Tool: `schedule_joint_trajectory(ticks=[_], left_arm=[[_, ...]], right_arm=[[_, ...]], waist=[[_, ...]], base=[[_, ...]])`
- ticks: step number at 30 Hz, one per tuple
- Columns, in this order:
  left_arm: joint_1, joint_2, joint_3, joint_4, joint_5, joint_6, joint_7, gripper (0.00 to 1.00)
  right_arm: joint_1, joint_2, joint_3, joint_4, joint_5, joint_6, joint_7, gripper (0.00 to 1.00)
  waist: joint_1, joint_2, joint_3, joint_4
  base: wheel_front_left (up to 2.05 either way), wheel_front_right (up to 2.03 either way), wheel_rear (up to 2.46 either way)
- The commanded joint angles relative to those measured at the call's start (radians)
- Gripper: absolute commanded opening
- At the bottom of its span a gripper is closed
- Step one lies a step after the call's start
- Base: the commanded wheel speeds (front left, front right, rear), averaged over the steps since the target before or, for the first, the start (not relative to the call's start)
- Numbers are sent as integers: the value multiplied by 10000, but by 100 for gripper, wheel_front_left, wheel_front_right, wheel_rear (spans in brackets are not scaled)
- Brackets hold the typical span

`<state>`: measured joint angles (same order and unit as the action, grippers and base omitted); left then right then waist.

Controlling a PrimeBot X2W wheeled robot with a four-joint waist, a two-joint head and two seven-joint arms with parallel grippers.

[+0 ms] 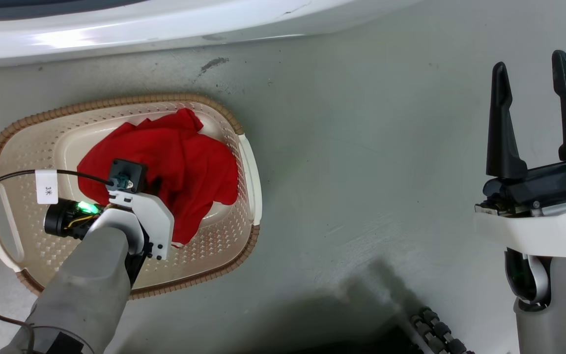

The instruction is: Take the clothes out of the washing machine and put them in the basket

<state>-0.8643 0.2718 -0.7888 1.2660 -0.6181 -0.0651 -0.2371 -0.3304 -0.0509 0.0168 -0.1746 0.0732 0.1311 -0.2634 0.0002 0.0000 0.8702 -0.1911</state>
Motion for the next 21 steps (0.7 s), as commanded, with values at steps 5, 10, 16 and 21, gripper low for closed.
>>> schedule_joint_trajectory(ticks=[5,10,16,21], left_arm=[[55,-152,11,73,-24,55,-188,100],[233,-218,546,-714,-202,343,-291,100],[1341,-12,1612,-2923,455,837,-281,100],[2677,-13,2888,-4742,1303,1287,-281,100]], right_arm=[[-83,13,45,116,51,-7,-21,100],[241,10,65,352,-62,-7,-19,100],[748,10,65,578,-252,-7,-19,100],[1223,10,29,776,-369,-7,-19,100]], waist=[[-2,0,-367,103],[-2,0,-1150,355],[-2,0,-2363,704],[-2,0,-3396,945]], base=[[0,0,0],[0,0,0],[0,0,0],[0,0,0]])
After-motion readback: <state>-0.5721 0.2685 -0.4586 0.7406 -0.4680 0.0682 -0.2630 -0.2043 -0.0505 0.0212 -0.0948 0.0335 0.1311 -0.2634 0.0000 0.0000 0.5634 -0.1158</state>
